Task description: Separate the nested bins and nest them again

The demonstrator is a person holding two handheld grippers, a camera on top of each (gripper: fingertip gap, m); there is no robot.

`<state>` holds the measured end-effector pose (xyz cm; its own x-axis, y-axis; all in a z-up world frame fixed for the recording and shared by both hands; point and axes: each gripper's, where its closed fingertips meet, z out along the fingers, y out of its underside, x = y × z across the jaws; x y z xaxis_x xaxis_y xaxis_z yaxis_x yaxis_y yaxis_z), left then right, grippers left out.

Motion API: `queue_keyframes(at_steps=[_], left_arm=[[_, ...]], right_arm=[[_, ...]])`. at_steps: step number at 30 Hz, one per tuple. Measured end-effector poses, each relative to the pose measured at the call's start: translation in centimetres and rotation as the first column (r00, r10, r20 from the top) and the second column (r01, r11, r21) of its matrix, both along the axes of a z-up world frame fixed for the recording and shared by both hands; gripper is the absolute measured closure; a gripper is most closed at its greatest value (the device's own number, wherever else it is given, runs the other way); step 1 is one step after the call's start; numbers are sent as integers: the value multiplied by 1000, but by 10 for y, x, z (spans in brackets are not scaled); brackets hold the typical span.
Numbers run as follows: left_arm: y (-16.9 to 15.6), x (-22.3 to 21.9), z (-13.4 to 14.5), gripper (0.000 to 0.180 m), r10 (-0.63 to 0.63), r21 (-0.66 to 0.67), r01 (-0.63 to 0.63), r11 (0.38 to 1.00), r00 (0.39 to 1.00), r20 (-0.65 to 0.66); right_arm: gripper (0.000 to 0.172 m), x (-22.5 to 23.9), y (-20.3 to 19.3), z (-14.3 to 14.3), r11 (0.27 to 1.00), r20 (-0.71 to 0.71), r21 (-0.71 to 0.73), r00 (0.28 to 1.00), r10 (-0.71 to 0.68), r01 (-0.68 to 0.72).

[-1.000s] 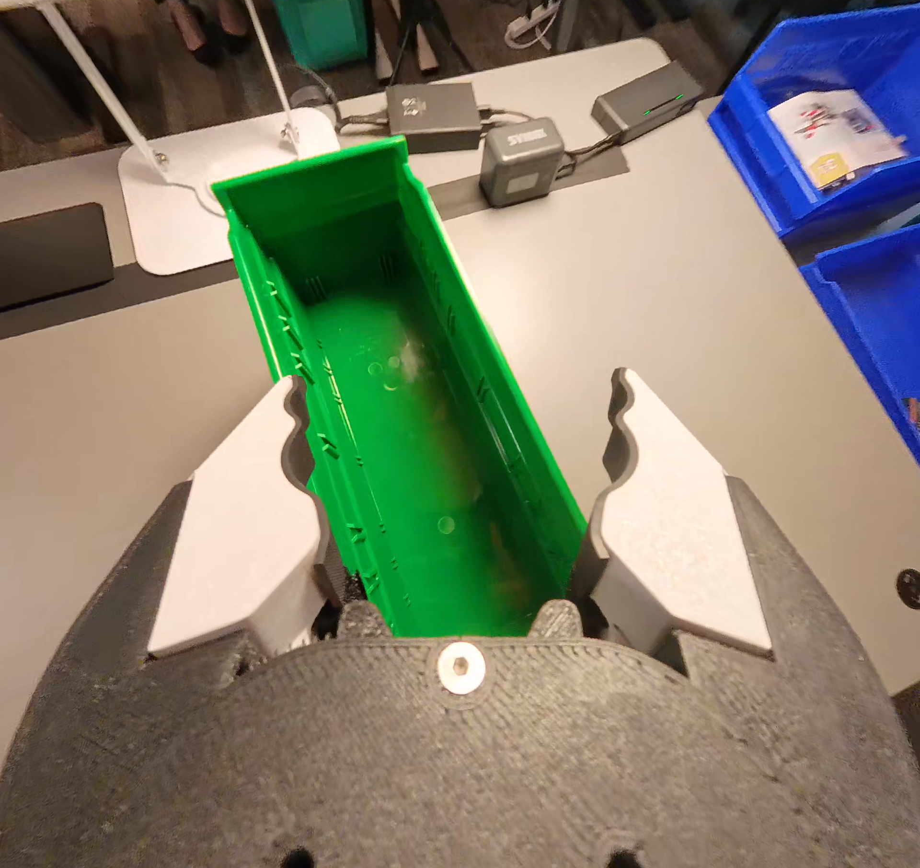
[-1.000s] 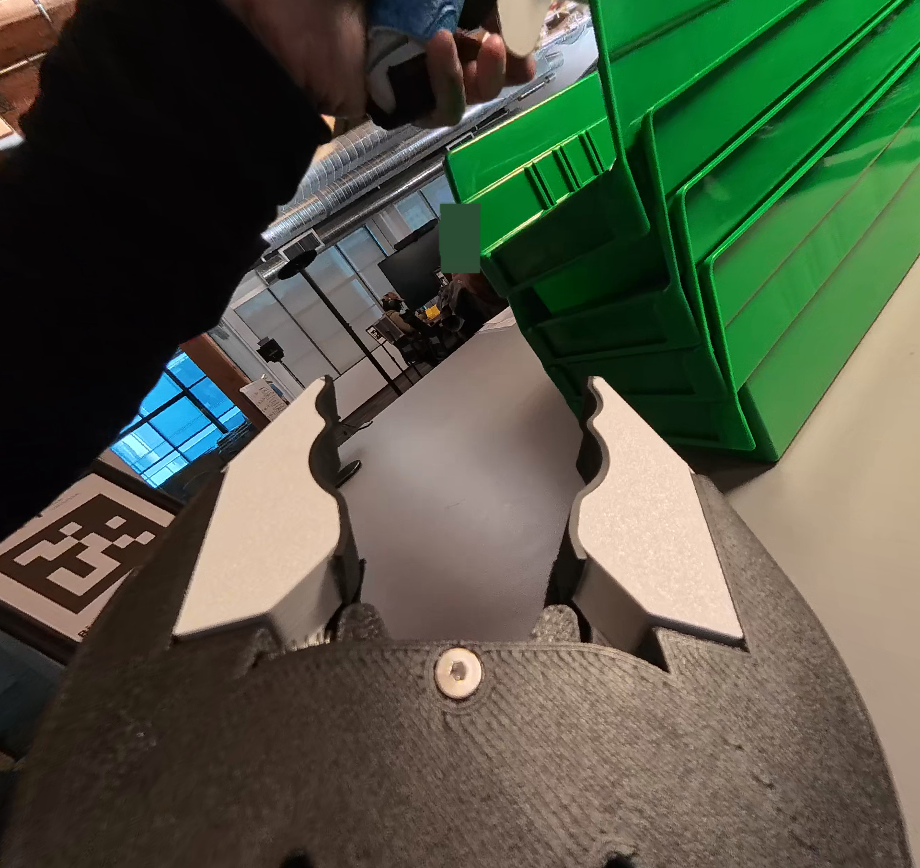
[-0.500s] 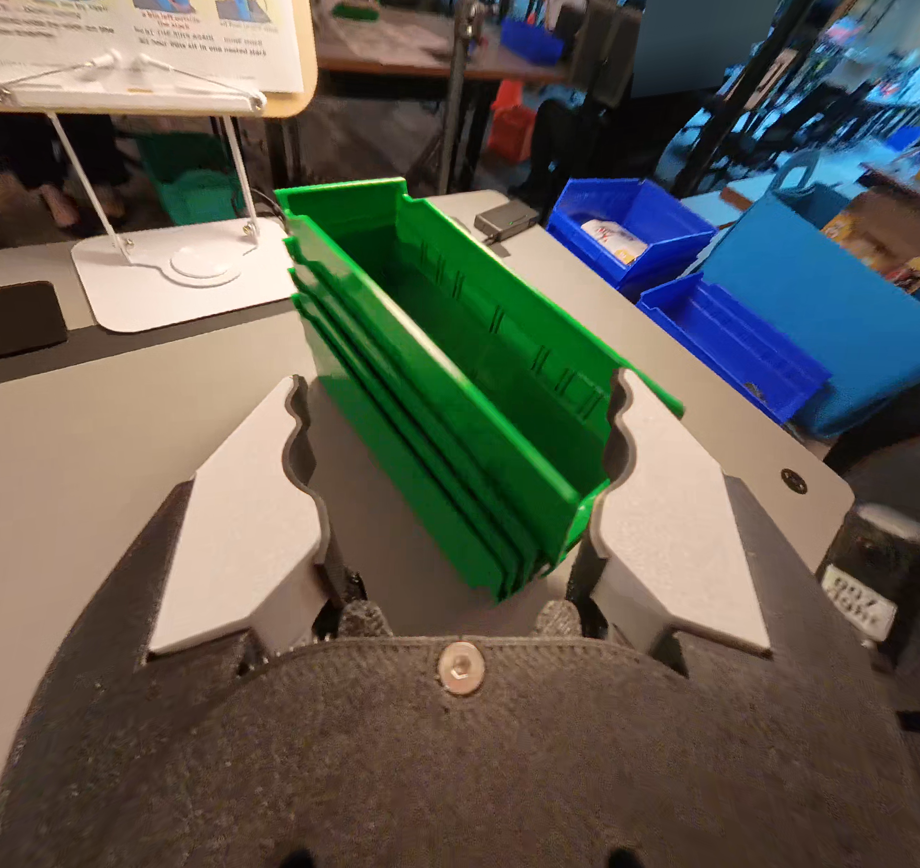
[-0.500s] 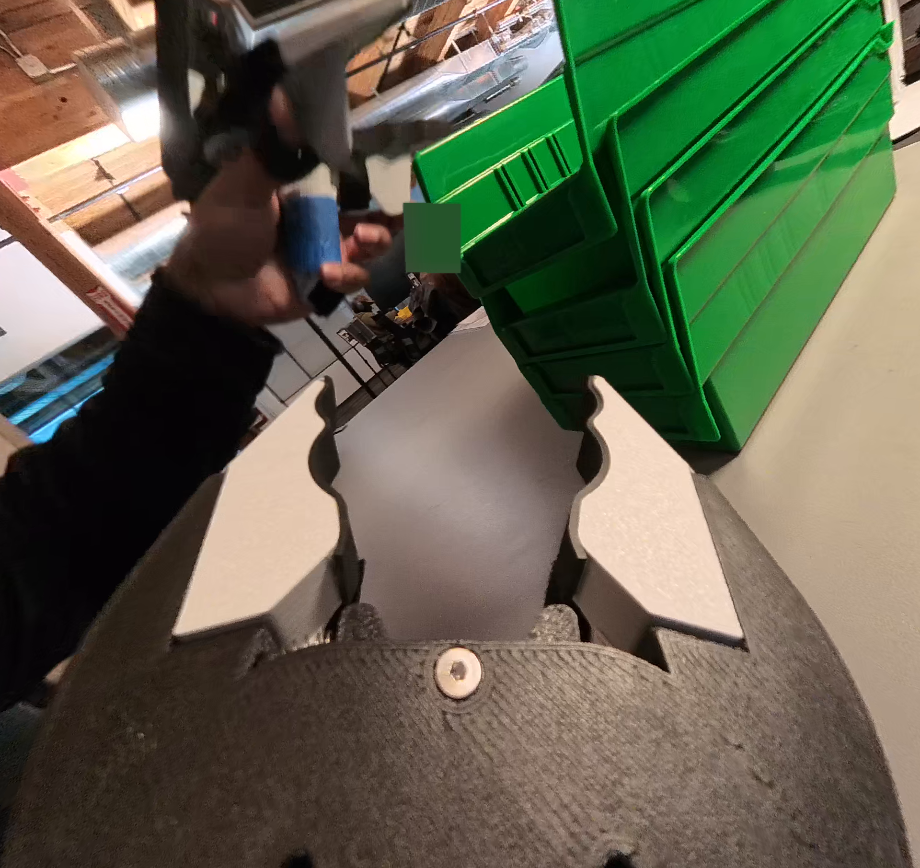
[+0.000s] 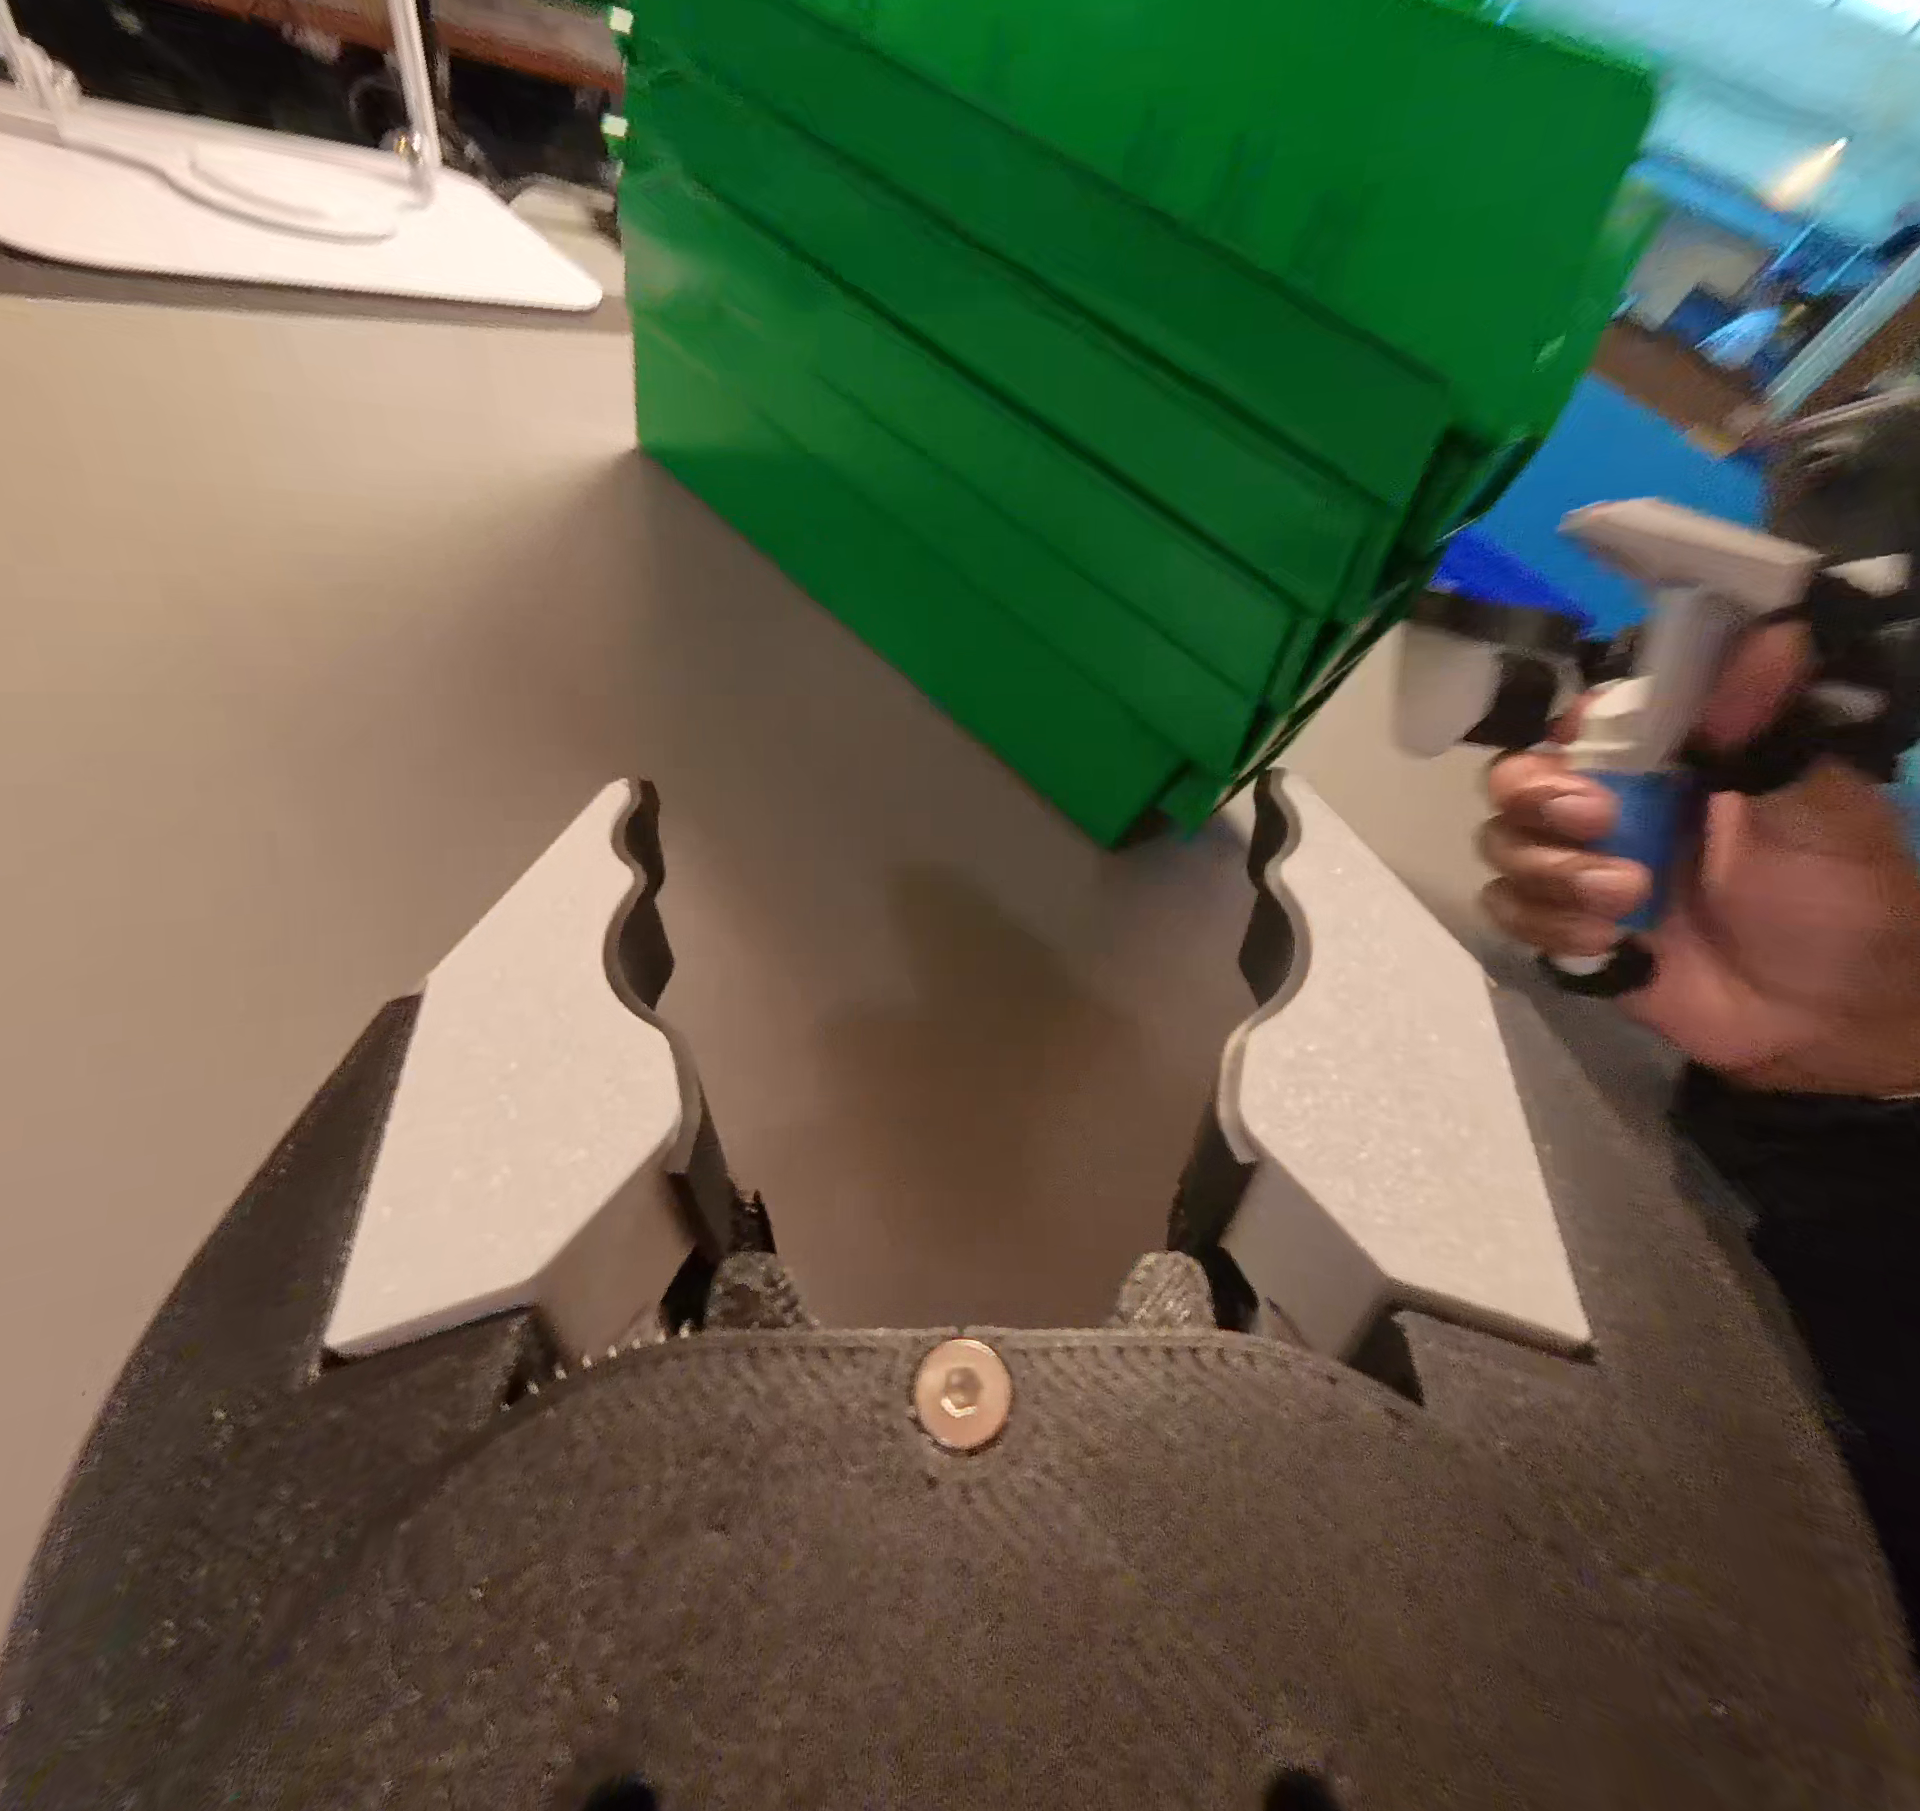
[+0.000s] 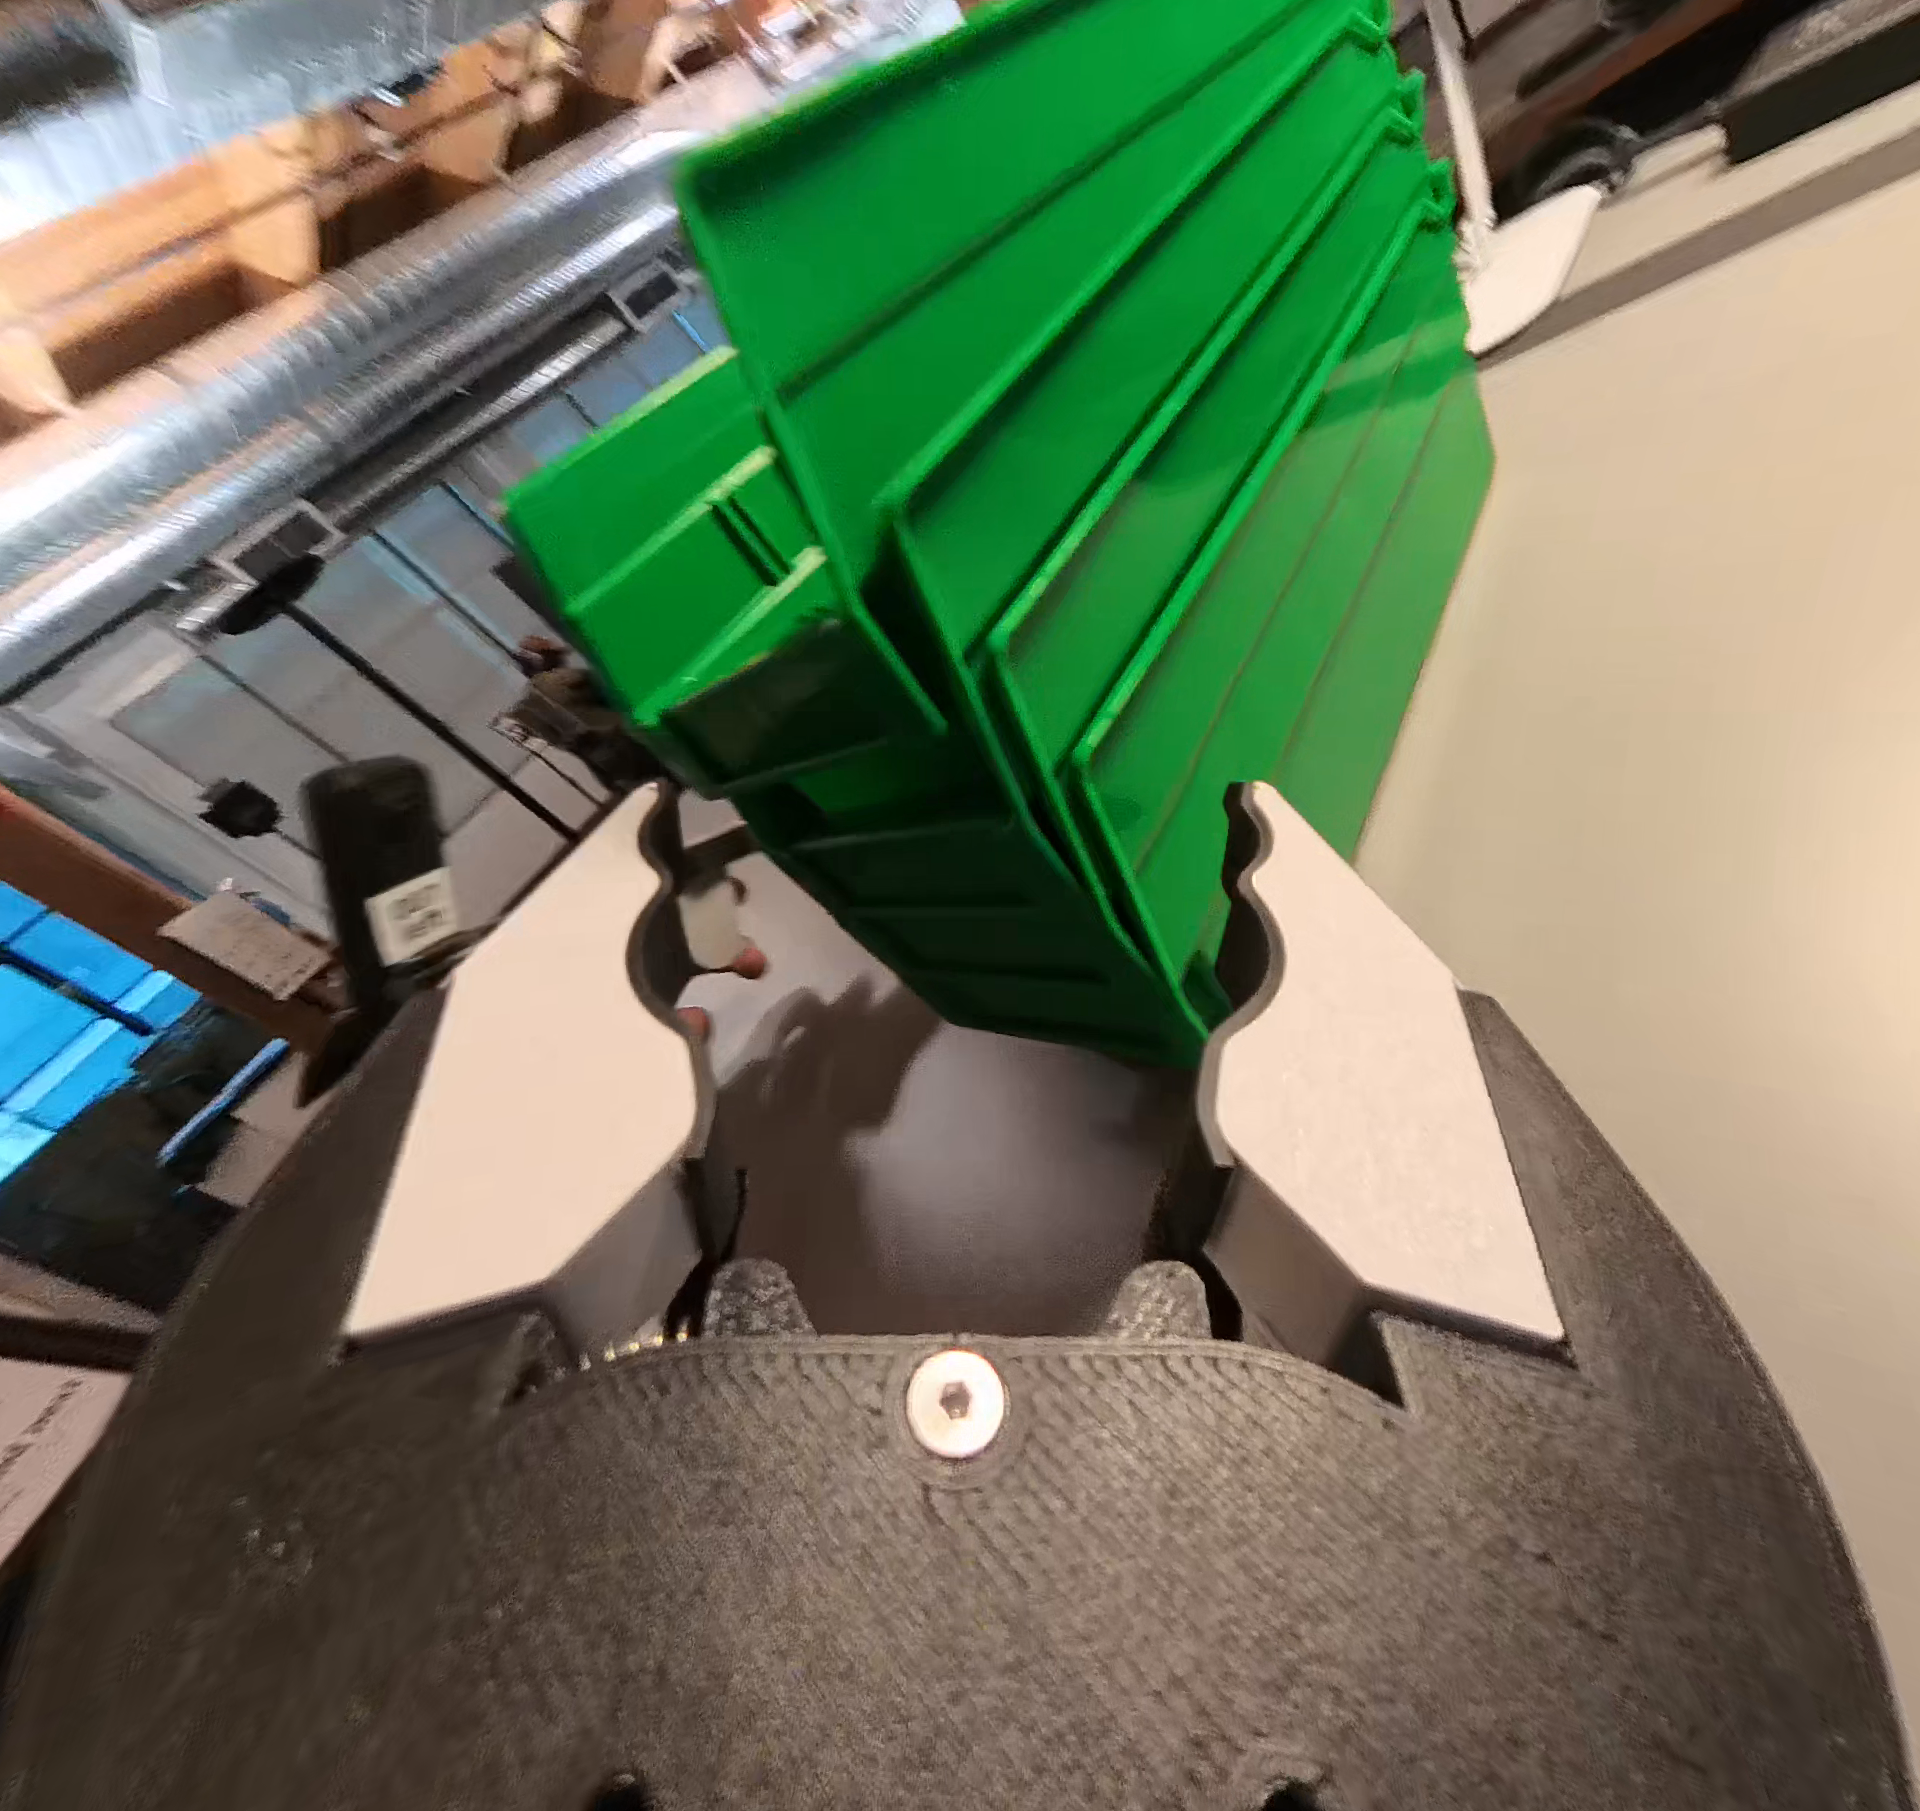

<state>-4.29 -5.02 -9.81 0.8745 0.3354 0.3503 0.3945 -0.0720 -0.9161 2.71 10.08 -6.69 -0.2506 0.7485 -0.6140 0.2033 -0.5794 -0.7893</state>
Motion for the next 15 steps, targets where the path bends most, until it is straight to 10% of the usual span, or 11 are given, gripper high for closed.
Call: queue_keyframes(at_steps=[15], left_arm=[[-16, 19, 13, 71, -62, 218, 20, 976, 980, 187]], right_arm=[[64, -11, 12, -22, 998, 107, 7, 992, -62, 62]])
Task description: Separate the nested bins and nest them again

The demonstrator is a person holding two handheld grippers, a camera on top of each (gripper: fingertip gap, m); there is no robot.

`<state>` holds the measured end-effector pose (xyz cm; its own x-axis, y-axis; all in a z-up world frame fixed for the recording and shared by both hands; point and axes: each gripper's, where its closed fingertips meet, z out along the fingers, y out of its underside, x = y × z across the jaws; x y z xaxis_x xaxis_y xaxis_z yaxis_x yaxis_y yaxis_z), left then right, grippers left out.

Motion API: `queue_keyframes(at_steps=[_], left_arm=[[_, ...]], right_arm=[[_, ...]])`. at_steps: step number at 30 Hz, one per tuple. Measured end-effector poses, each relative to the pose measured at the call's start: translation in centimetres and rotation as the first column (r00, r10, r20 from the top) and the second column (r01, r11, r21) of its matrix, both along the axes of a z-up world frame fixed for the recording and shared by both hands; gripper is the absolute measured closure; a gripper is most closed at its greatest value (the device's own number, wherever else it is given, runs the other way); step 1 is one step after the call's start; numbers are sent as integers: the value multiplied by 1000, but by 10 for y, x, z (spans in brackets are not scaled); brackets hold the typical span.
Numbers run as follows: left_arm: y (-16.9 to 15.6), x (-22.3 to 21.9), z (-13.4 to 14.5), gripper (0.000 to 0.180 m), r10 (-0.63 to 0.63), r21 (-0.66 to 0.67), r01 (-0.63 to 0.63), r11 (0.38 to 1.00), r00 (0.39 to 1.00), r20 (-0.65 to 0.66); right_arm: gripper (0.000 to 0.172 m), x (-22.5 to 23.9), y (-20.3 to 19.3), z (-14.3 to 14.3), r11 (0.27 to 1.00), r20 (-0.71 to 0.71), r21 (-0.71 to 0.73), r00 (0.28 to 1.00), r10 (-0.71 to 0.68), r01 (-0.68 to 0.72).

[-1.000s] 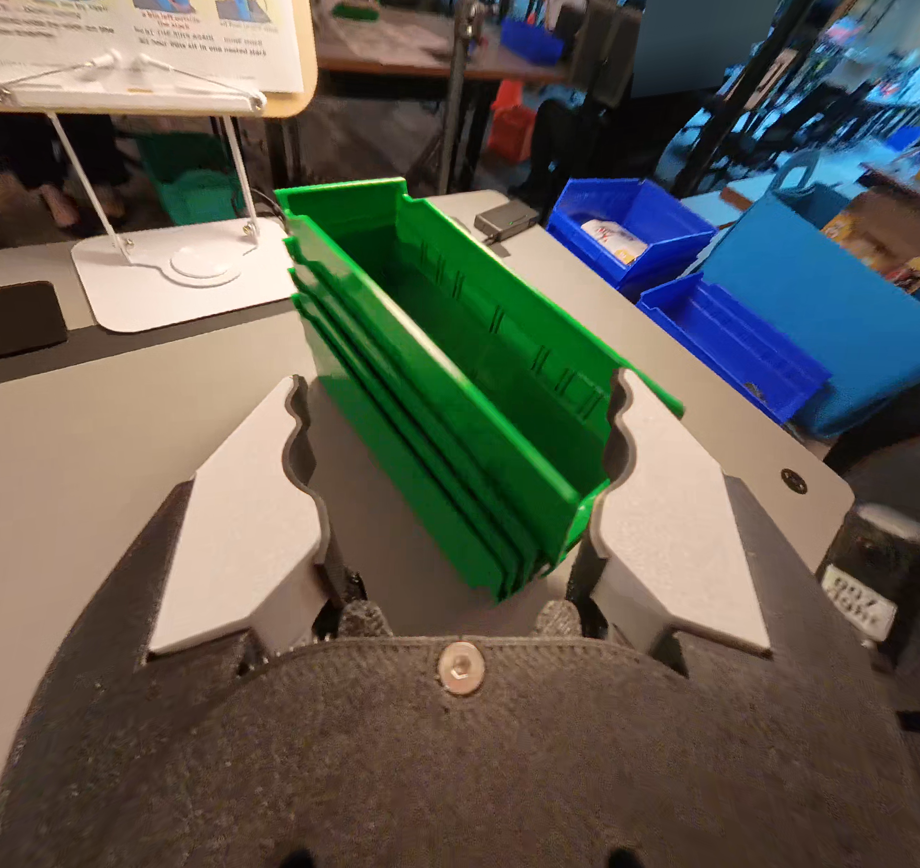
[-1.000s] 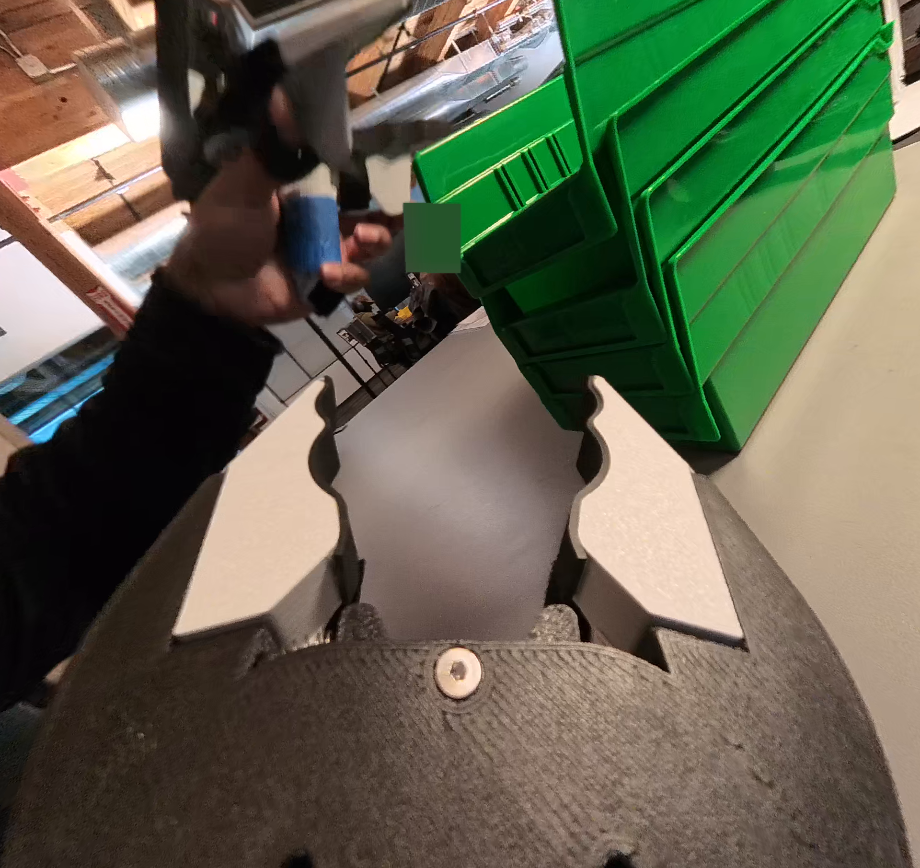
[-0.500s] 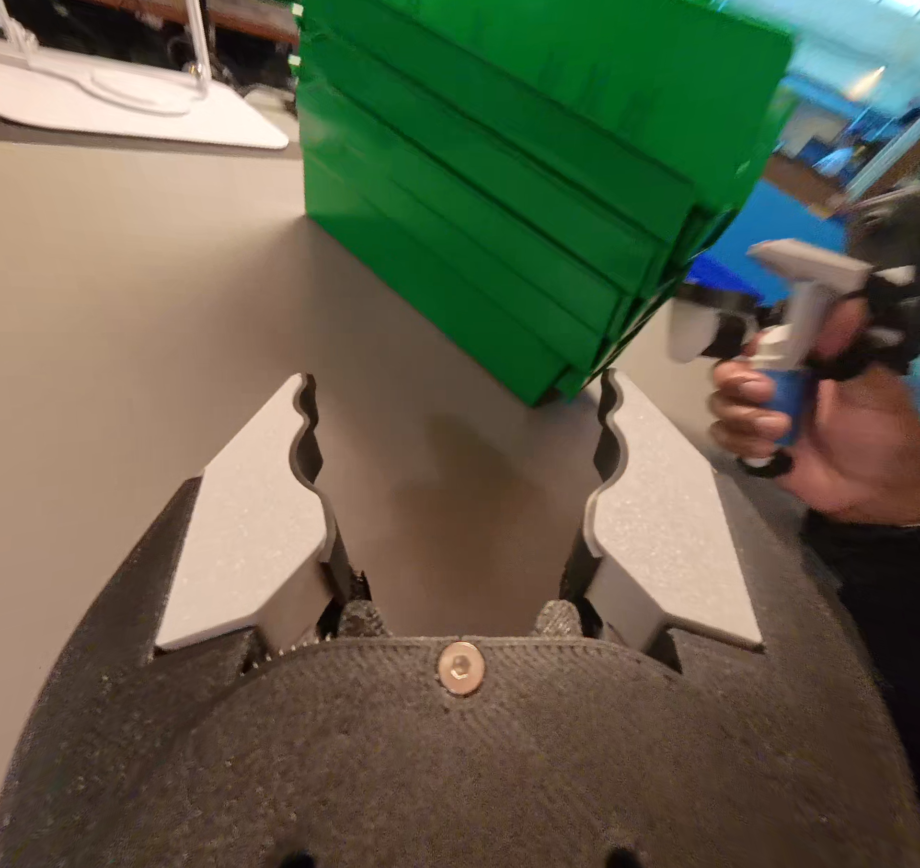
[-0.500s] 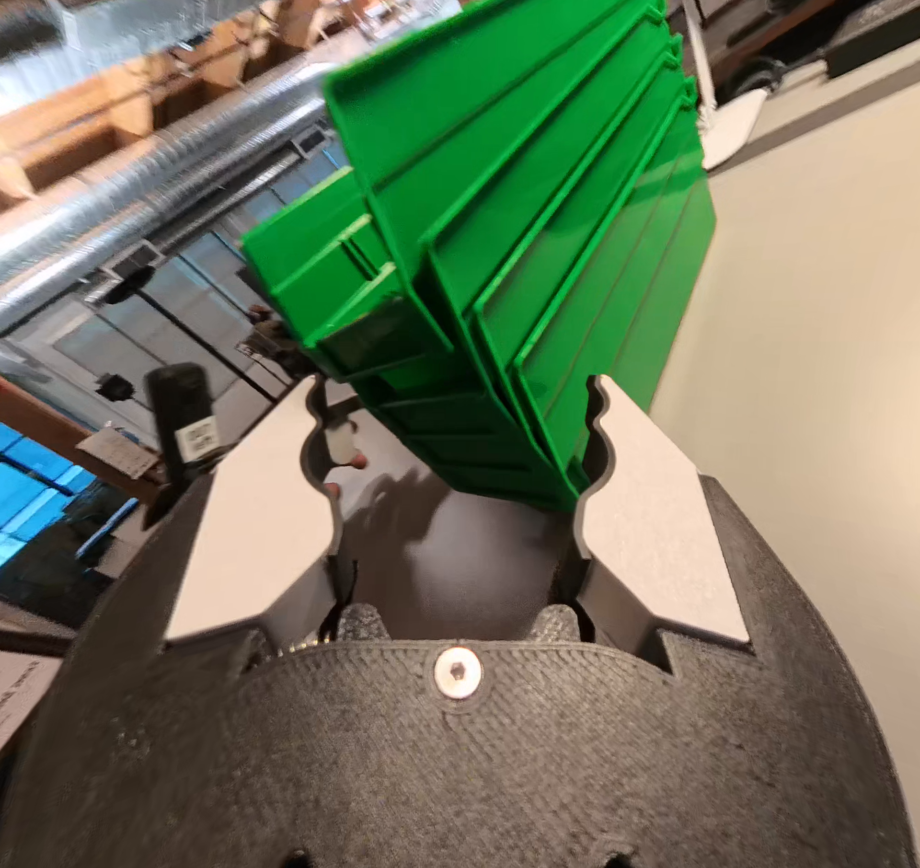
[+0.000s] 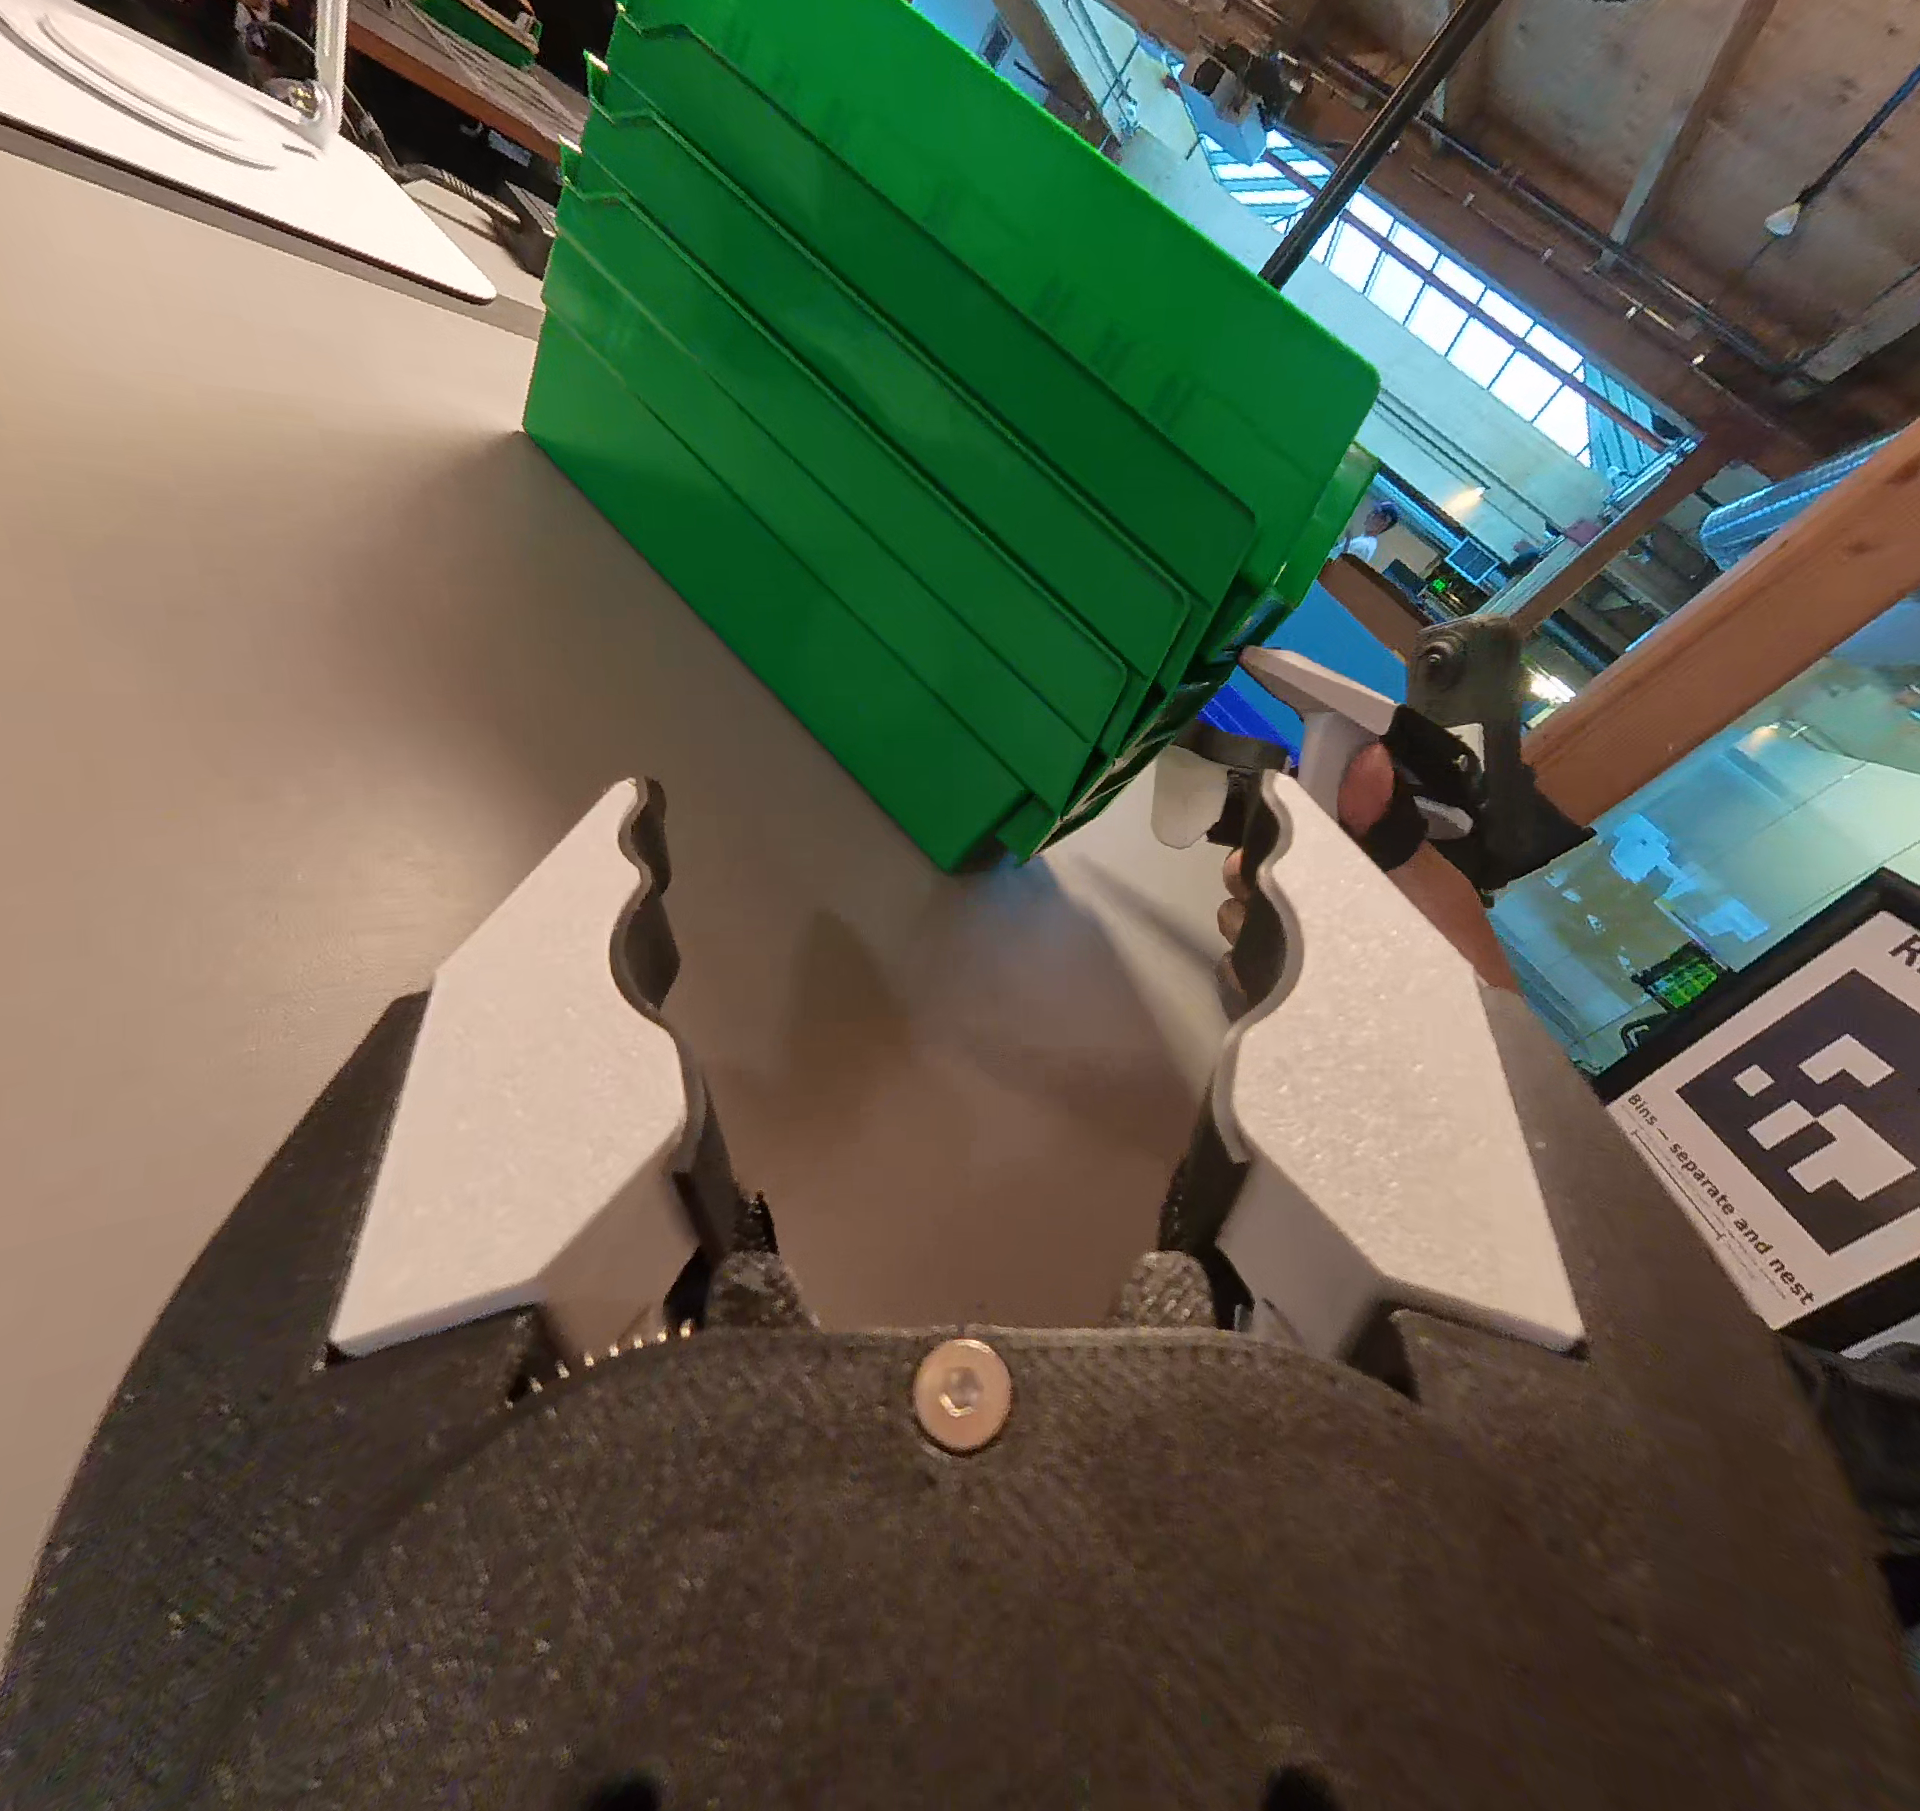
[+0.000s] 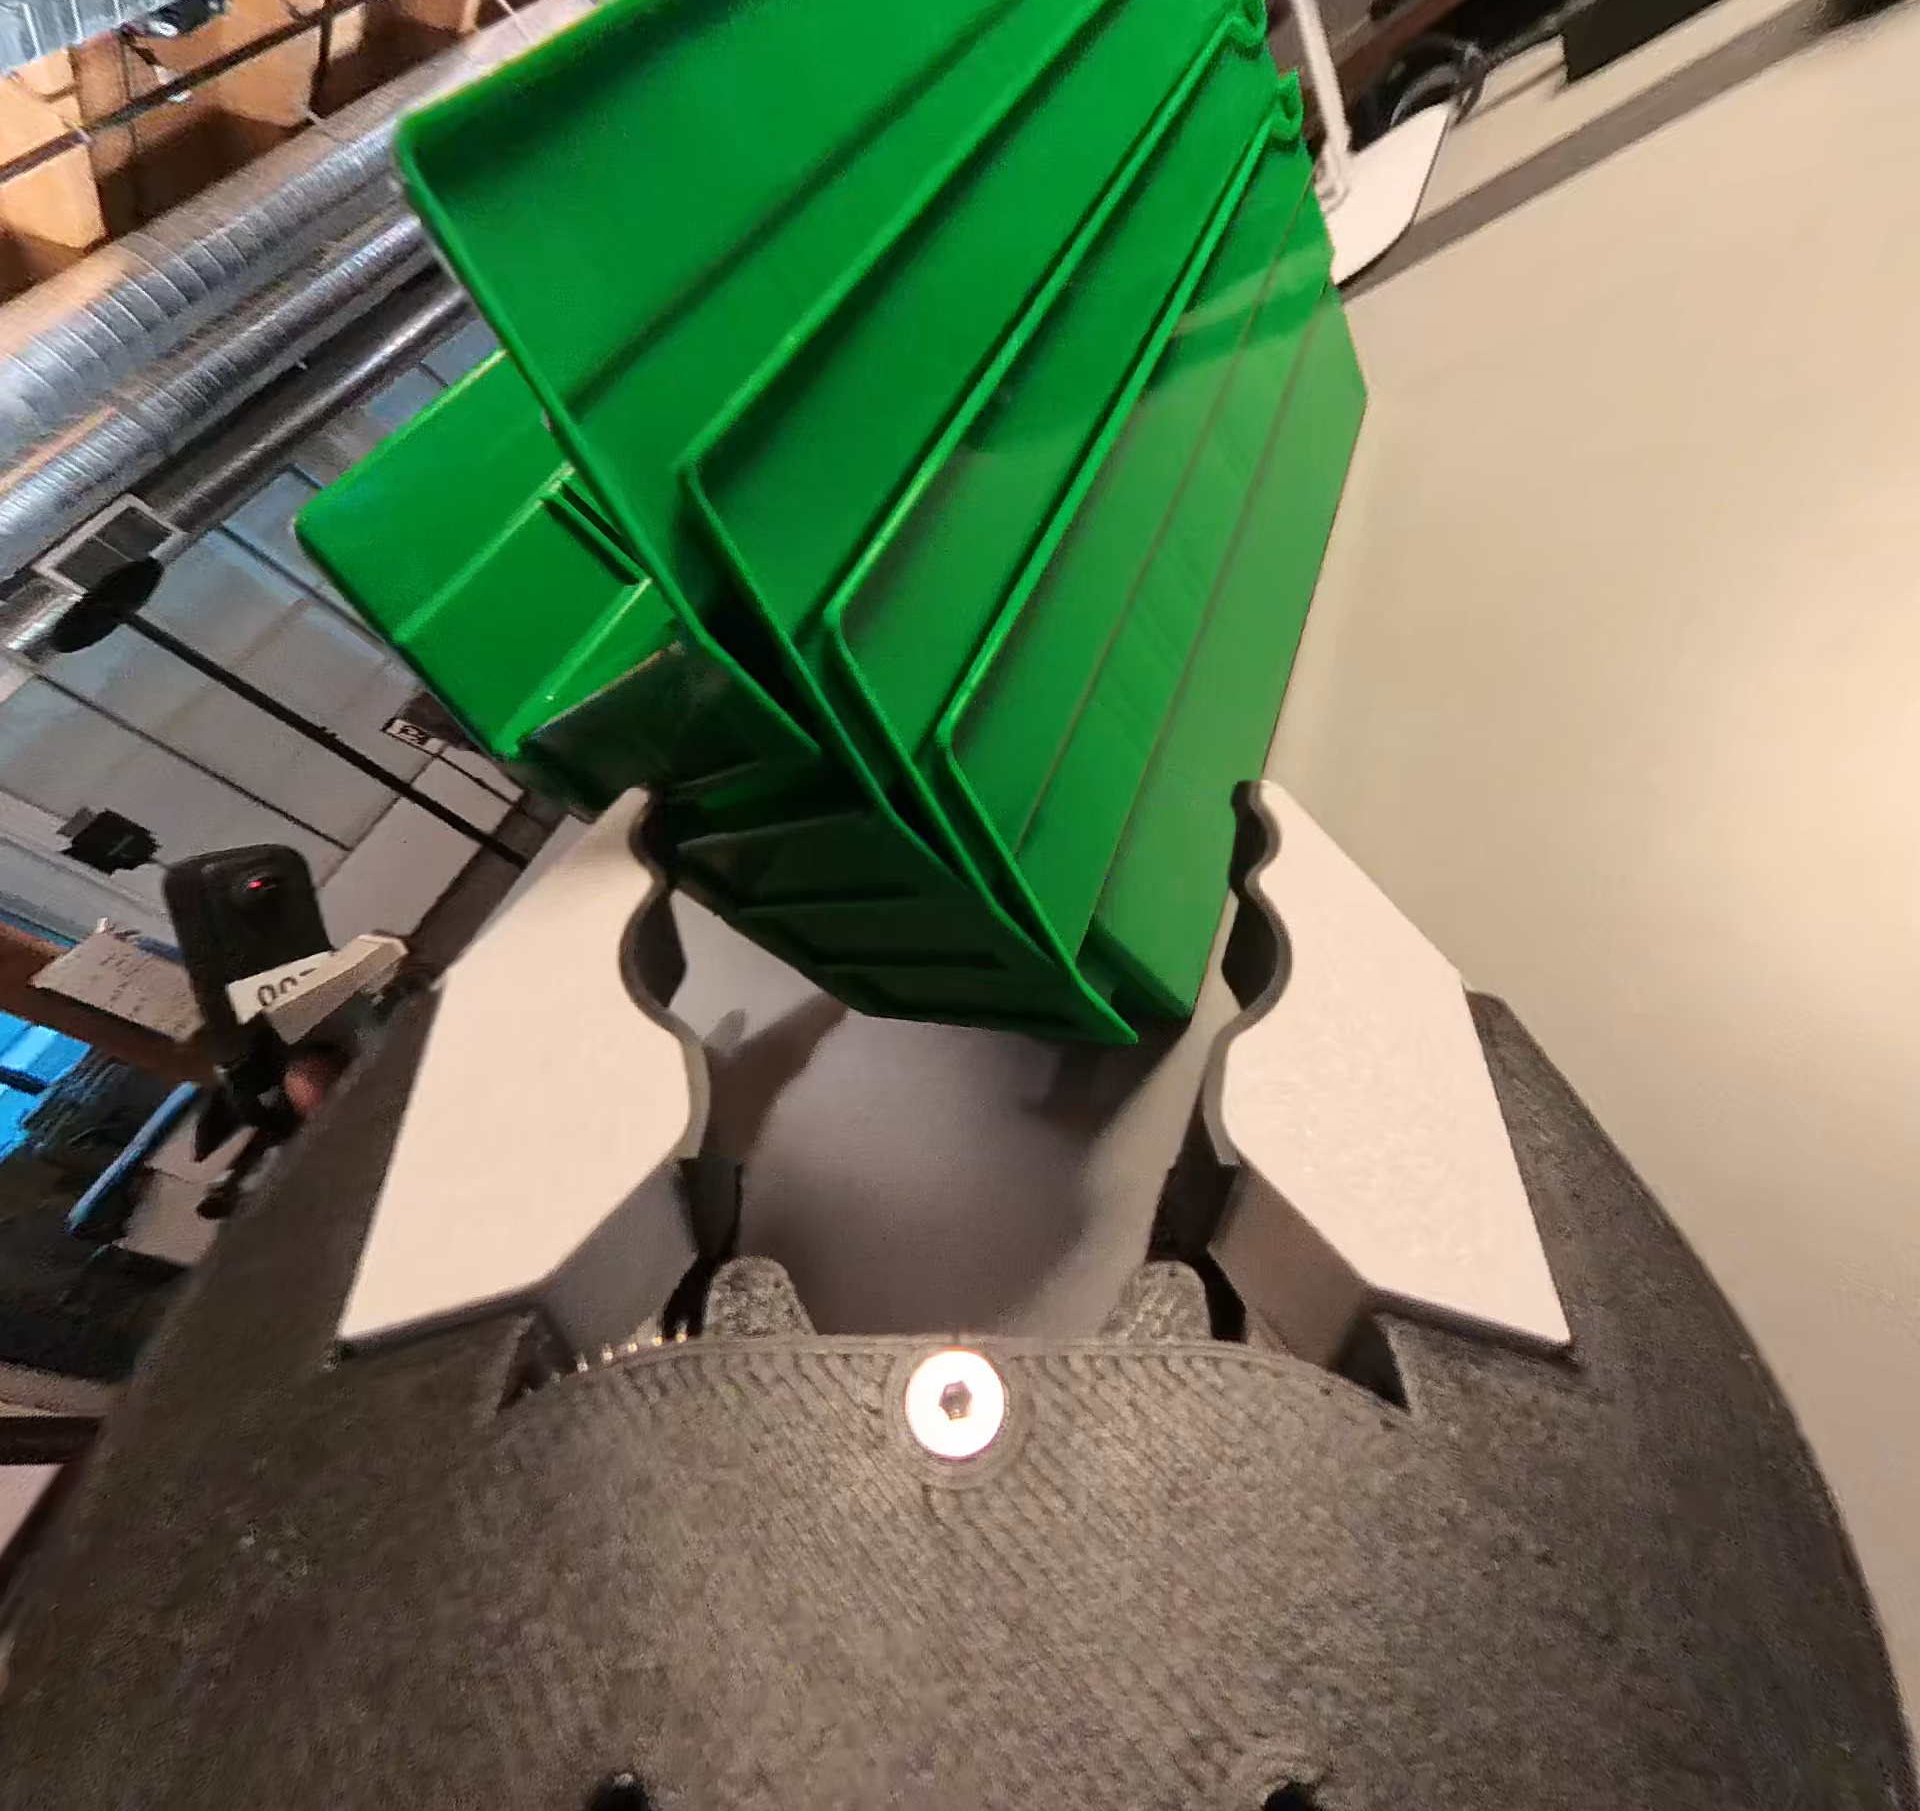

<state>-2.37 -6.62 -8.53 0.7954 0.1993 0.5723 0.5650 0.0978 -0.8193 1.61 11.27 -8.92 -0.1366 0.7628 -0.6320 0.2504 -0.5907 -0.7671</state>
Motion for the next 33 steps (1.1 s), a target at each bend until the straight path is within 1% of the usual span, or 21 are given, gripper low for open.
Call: queue_keyframes(at_steps=[3, 4, 5, 8, 12, 17, 19, 22, 23, 26, 28, 29, 30, 31, 33], left_arm=[[-2, 0, 1, 72, 6, 12, -6, 1000, 1000, 2], [-3, 0, 2, 72, 8, 16, -8, 1000, 1000, 4], [-4, -1, 2, 71, 13, 20, -13, 1000, 1000, 3], [-6, -2, 4, 72, 24, 29, -24, 999, 1000, -2], [-7, -2, 4, 71, 30, 30, -30, 999, 1000, -2], [-8, -4, 4, 72, 44, 30, -44, 999, 999, -2], [-9, -4, 4, 72, 52, 30, -52, 998, 999, -6], [-11, -5, 5, 72, 60, 35, -59, 998, 998, -7], [-11, -5, 5, 72, 59, 34, -59, 998, 998, -6], [-10, -4, 4, 72, 56, 29, -56, 998, 998, -11], [-9, -3, 4, 72, 51, 23, -51, 998, 999, -12], [-8, -3, 3, 72, 47, 20, -47, 999, 999, -11], [-8, -3, 3, 72, 43, 16, -43, 999, 999, -10], [-7, -2, 2, 72, 39, 11, -39, 999, 999, -9], [-5, -2, 0, 72, 28, -1, -28, 1000, 1000, -4]], right_arm=[[66, 2, -1, -11, 999, 24, -33, 1000, 11, -11], [67, 3, -2, -13, 999, 26, -36, 1000, 16, -15], [68, 6, -5, -8, 999, 0, -26, 1000, 26, -26], [67, 13, -10, -7, 999, -6, 33, 999, 40, -40], [65, 27, -14, -6, 996, -8, 77, 999, 45, -44], [60, 45, -8, -14, 984, 61, 177, 998, 14, -25], [57, 50, -4, -9, 981, 81, 193, 997, 10, -26], [46, 52, 6, 19, 970, 104, 243, 995, 5, -30], [43, 50, 10, 34, 961, 108, 276, 994, 1, -31], [32, 37, 17, 91, 922, 115, 385, 993, 5, -49], [23, 19, 17, 127, 891, 140, 448, 990, 15, -76], [19, 7, 18, 139, 877, 166, 472, 986, 13, -91], [14, -7, 16, 147, 866, 206, 487, 978, 17, -117], [14, -22, 12, 151, 861, 259, 481, 965, 38, -163], [14, -48, 1, 146, 865, 392, 429, 917, 81, -260]])
